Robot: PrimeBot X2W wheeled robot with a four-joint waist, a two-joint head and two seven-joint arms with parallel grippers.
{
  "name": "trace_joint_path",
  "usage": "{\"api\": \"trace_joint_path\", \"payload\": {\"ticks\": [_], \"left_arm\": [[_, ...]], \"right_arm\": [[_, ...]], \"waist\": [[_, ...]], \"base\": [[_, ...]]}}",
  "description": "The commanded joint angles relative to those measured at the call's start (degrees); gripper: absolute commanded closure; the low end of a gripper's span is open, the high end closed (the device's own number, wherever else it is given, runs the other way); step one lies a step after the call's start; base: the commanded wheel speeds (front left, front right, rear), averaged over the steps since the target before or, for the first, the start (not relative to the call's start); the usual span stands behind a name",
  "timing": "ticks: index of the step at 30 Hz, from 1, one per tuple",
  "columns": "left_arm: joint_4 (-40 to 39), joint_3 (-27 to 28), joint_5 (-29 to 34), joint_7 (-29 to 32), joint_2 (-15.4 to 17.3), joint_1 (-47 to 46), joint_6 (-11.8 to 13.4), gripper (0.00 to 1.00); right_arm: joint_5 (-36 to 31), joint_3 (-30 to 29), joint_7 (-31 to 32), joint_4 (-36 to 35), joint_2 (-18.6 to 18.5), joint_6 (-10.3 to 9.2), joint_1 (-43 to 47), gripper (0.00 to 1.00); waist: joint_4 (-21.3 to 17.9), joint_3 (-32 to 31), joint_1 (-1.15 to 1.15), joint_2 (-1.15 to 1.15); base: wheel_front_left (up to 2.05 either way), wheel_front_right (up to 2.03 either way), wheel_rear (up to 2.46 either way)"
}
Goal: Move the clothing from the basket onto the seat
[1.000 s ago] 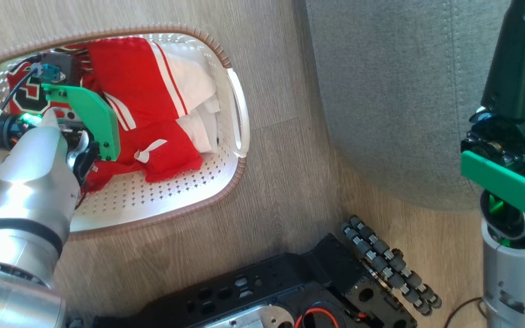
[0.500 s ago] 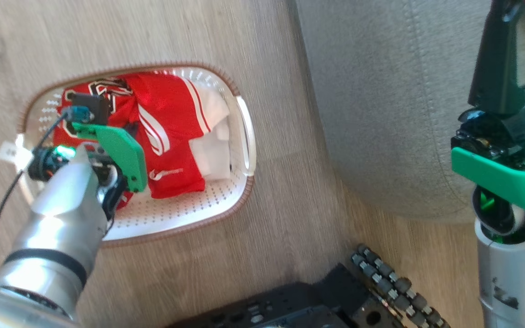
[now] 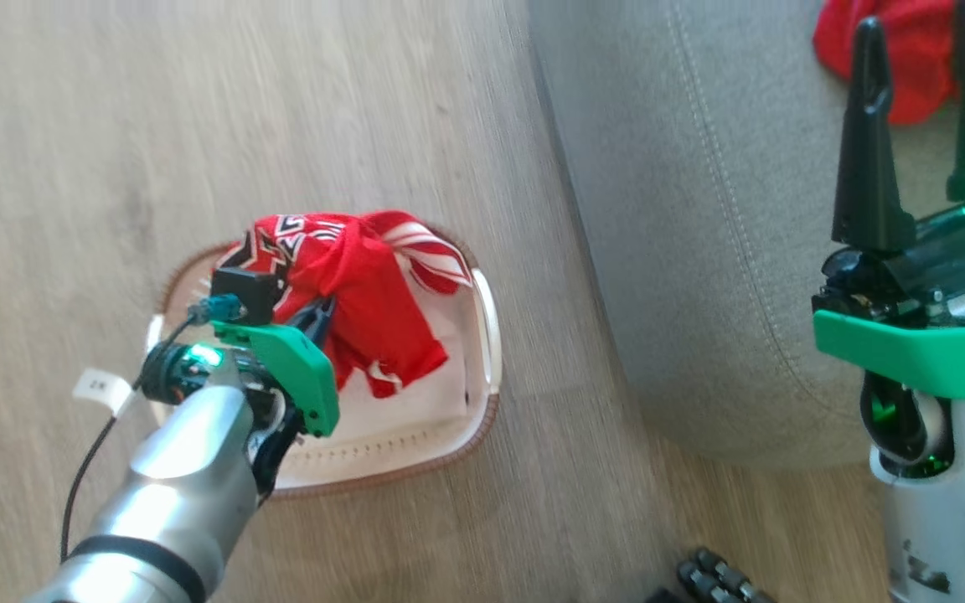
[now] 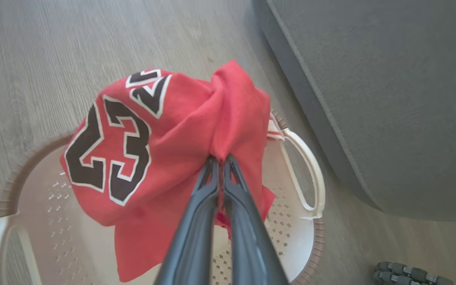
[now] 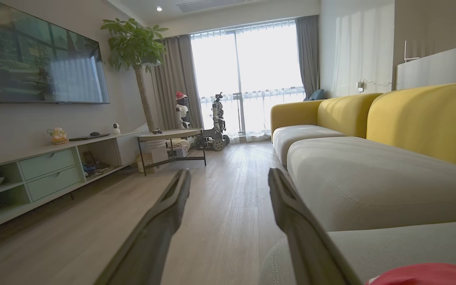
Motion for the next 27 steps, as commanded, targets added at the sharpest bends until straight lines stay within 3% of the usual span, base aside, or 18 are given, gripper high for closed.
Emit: {"api": "trace_joint_path", "payload": {"ticks": [1, 7, 14, 27], "left_arm": [[-2.38, 0.22, -0.81, -1.49, 1.3, 0.65, -0.35, 1.0], [-6.4, -1.08, -1.92, -3.22, 1.81, 2.28, -0.35, 1.0], [-16.75, 1.11, -0.96, -3.99, 4.08, 4.83, -0.25, 1.0], [-38.4, 5.01, 1.93, -2.31, 8.96, 8.95, 3.31, 1.0]], "right_arm": [[0.71, 0.61, -0.34, -1.0, -0.81, 0.41, 1.68, 0.0], [1.49, 0.57, -0.34, 0.5, -1.96, 0.41, 4.04, 0.0], [2.42, 0.62, -0.24, 1.98, -3.12, 0.41, 7.11, 0.0], [4.08, 2.31, 0.67, 3.16, -3.34, 0.41, 11.44, 0.0]], "waist": [[2.48, -5.49, 0.0, -0.01], [4.09, -10.65, 0.0, -0.01], [5.92, -16.76, 0.0, -0.01], [7.3, -23.8, 0.0, -0.01]], "base": [[0.0, 0.0, 0.0], [0.0, 0.0, 0.0], [0.0, 0.0, 0.0], [0.0, 0.0, 0.0]]}}
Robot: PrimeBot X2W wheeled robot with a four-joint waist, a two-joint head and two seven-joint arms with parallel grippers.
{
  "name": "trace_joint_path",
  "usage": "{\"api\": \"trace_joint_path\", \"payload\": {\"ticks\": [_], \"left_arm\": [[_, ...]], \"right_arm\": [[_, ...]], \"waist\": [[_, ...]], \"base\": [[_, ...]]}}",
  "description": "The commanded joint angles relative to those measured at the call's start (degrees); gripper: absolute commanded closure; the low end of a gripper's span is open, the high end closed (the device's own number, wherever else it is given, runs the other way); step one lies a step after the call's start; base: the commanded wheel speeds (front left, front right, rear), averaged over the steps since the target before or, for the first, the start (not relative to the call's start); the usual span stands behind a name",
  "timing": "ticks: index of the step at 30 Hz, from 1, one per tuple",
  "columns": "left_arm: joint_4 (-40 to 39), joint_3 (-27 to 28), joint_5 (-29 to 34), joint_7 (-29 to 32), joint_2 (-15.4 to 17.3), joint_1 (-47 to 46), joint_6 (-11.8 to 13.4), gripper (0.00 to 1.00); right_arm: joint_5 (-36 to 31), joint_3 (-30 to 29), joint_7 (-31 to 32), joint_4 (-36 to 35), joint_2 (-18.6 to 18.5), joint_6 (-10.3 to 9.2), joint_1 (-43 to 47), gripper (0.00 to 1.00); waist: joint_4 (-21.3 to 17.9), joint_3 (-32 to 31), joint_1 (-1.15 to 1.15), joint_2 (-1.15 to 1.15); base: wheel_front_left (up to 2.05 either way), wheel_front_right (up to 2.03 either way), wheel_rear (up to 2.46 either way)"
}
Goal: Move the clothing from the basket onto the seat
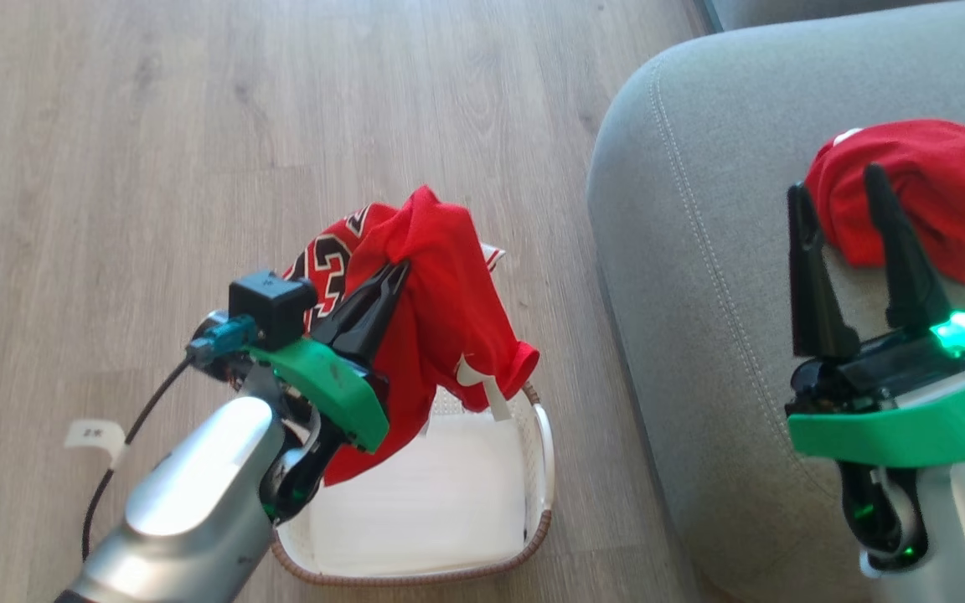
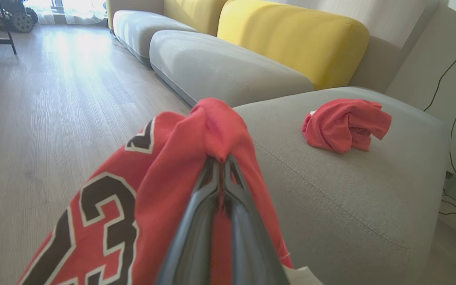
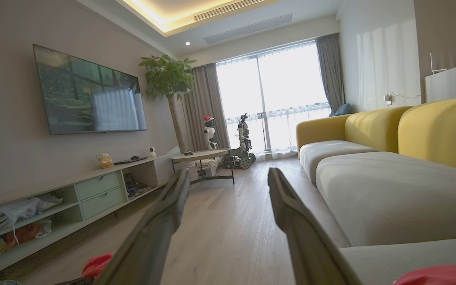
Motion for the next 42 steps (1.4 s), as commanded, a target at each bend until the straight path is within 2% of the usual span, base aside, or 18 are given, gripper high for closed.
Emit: {"api": "trace_joint_path", "payload": {"ticks": [1, 13, 24, 32, 42], "left_arm": [[-3.57, 2.74, -0.26, 0.45, 2.06, -2.45, 0.51, 1.0], [-18.53, 4.58, -0.32, 7.0, 5.87, -6.17, 4.23, 1.0], [-22.4, 4.56, -0.32, 8.75, 6.31, -6.92, 5.68, 1.0], [-22.13, 3.36, -0.31, 8.84, 5.4, -7.2, 5.21, 1.0], [-21.57, 0.56, -0.22, 9.25, 3.31, -6.79, 4.42, 1.0]], "right_arm": [[0.38, 1.45, 0.18, -1.76, -0.55, 0.41, -0.29, 0.0], [1.4, 4.26, 0.82, -0.74, -0.69, 0.41, 2.47, 0.0], [2.46, 7.7, 1.04, 0.41, -1.4, 0.41, 2.48, 0.0], [4.45, 17.36, 3.08, 4.33, -3.1, 0.41, -1.2, 0.0], [8.7, 27.65, 4.75, 15.55, -2.48, 0.41, -10.19, 0.0]], "waist": [[0.22, -0.64, 0.01, 0.0], [0.73, -2.56, 0.01, 0.0], [1.0, -2.77, 0.01, 0.0], [2.12, -3.07, 0.01, 0.0], [4.25, -4.26, 0.01, 0.0]], "base": [[0.0, 0.0, 0.0], [0.0, 0.0, 0.0], [0.0, 0.0, 0.0], [0.0, 0.0, 0.0], [0.0, 0.0, 0.0]]}}
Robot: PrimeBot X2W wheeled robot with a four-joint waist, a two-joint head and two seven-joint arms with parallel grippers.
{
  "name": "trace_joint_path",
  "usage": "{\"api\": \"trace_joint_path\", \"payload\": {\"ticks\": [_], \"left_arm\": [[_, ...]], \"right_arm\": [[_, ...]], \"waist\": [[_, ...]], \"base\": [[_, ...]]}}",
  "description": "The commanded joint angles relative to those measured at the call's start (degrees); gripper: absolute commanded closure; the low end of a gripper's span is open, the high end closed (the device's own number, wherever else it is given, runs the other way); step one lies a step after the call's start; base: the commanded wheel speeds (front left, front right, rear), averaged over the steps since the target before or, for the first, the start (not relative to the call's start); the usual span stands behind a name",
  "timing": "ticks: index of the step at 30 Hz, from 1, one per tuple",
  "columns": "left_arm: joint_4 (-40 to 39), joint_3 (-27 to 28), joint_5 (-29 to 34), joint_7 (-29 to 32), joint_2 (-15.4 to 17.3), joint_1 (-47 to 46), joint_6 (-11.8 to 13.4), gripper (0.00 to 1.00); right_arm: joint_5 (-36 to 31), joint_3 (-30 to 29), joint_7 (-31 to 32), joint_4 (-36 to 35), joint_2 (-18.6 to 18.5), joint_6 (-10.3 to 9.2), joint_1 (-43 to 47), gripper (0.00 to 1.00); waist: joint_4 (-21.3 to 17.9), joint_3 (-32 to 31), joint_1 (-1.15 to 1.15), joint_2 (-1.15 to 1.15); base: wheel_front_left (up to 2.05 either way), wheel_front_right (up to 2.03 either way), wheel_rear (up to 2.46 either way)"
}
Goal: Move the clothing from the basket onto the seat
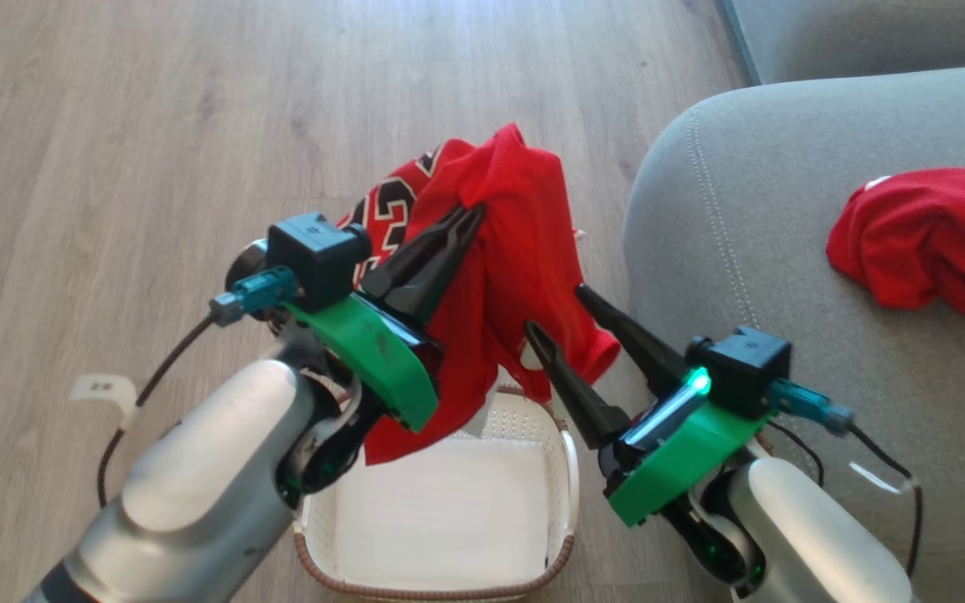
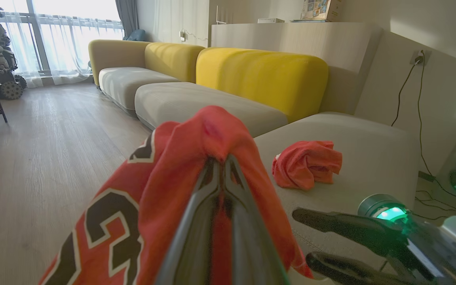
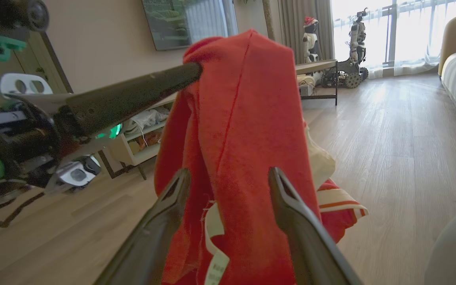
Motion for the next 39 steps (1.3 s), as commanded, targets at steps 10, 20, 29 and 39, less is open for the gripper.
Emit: {"api": "trace_joint_path", "payload": {"ticks": [10, 20, 29, 39], "left_arm": [[-1.19, -0.54, 0.0, 0.27, -2.28, -4.6, -1.2, 1.0], [-0.6, -3.33, 0.05, 0.89, -4.09, -4.05, -2.0, 1.0], [-0.02, -3.35, -0.31, 0.61, -3.83, -3.66, -1.75, 1.0], [0.36, -2.95, -0.65, -0.01, -2.35, -2.31, -0.97, 1.0]], "right_arm": [[2.89, 5.57, 1.38, 9.97, 0.98, 0.41, -8.15, 0.0], [6.17, 9.67, -1.86, 17.19, 1.17, 0.41, -12.15, 0.64], [7.73, 10.94, -4.11, 18.89, 0.82, 0.41, -13.28, 1.0], [6.89, 6.49, -5.14, 17.55, 0.12, 0.41, -12.52, 1.0]], "waist": [[3.7, -0.24, 0.0, 0.0], [6.65, -1.15, 0.0, 0.0], [7.32, -1.33, 0.0, 0.0], [6.02, -1.3, 0.0, 0.0]], "base": [[0.0, 0.0, 0.0], [0.0, 0.0, 0.0], [0.0, 0.0, 0.0], [0.0, 0.0, 0.0]]}}
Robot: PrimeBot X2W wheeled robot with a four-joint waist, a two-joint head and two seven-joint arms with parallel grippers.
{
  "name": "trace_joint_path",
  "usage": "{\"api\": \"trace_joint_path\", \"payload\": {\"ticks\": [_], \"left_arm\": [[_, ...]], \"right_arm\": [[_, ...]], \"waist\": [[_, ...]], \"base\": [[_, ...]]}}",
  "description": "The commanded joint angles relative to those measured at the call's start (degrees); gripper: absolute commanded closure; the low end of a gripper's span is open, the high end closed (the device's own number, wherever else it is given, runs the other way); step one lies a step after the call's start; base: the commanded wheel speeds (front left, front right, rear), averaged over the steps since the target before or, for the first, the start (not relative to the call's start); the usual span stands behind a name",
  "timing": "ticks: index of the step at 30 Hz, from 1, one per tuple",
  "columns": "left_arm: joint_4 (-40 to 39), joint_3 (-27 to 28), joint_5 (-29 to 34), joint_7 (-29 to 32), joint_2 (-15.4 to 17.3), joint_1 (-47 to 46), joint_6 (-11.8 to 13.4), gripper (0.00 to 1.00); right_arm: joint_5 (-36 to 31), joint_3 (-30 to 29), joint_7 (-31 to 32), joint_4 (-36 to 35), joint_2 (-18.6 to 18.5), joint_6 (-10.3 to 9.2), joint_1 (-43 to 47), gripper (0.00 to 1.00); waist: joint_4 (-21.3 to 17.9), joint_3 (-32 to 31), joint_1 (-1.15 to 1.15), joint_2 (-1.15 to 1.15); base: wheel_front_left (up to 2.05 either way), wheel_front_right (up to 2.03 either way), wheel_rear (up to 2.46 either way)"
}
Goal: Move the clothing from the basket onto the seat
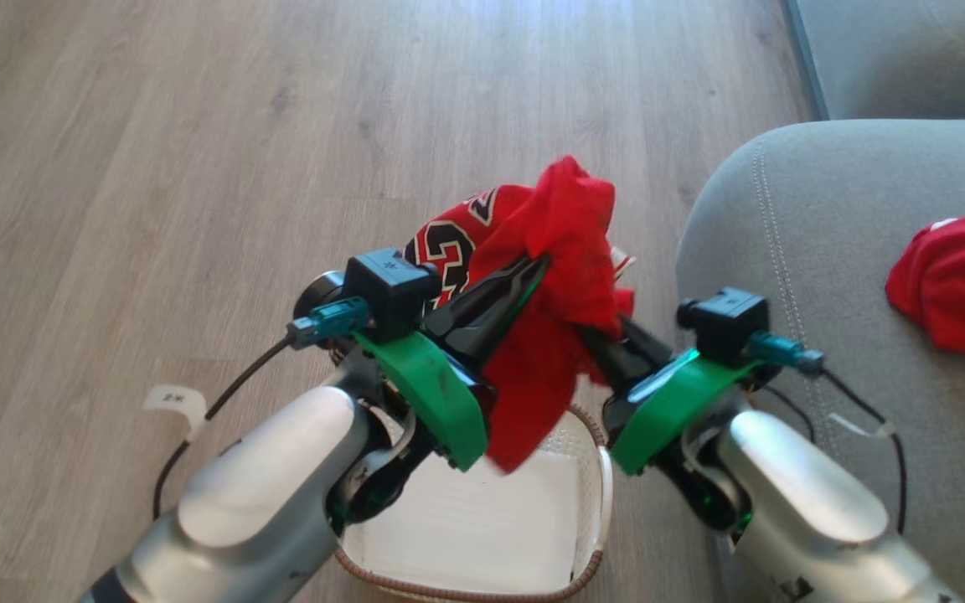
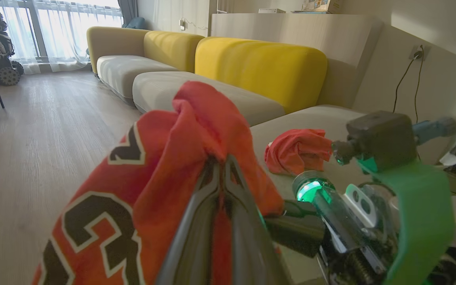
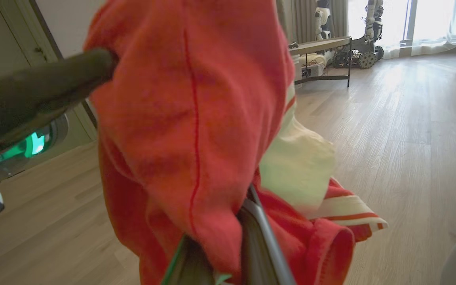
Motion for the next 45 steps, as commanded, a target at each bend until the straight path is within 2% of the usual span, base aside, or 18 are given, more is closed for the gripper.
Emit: {"api": "trace_joint_path", "payload": {"ticks": [1, 5, 7, 8, 18, 33, 45], "left_arm": [[-1.41, 2.5, -0.15, -0.53, 1.53, -2.14, 0.12, 1.0], [-1.38, 2.54, -0.38, -0.38, 2.39, -1.32, 0.49, 1.0], [-1.59, 2.43, -0.38, -0.39, 2.49, -1.13, 0.62, 0.51], [-1.71, 2.31, -0.39, -0.31, 2.51, -1.05, 0.63, 0.0], [-3.08, 1.14, -0.08, 0.32, 3.15, -0.52, 0.67, 0.0], [-3.04, 0.28, 1.29, -0.71, 3.92, -1.28, 0.3, 0.0], [-2.68, -0.47, 2.13, -0.99, 4.18, -2.19, 0.24, 0.0]], "right_arm": [[-0.53, -0.99, -0.77, -2.55, 0.07, 0.41, -1.49, 1.0], [-2.18, -4.9, -0.8, -5.13, -0.28, 0.41, -0.09, 1.0], [-2.98, -6.78, -0.8, -6.37, -0.45, 0.41, 0.76, 1.0], [-3.36, -7.71, -0.81, -6.96, -0.54, 0.41, 1.19, 1.0], [-6.31, -15.53, -0.81, -11.83, -2.68, 0.41, 3.62, 1.0], [-8.27, -21.8, 0.45, -19.56, -6.11, 0.41, 4.56, 1.0], [-10.48, -27.32, 2.46, -27.13, -5.28, 0.41, 8.63, 1.0]], "waist": [[-0.28, 0.07, 0.0, 0.0], [-1.12, 0.21, 0.0, 0.0], [-1.57, 0.19, 0.0, 0.0], [-1.8, 0.18, 0.0, 0.0], [-5.96, 0.82, 0.0, 0.0], [-16.8, 3.56, 0.0, 0.0], [-25.58, 5.39, 0.0, 0.0]], "base": [[0.0, 0.0, 0.0], [0.0, 0.0, 0.0], [0.0, 0.0, 0.0], [0.0, 0.0, 0.0], [0.0, 0.0, 0.0], [0.0, 0.0, 0.0], [0.0, 0.0, 0.0]]}}
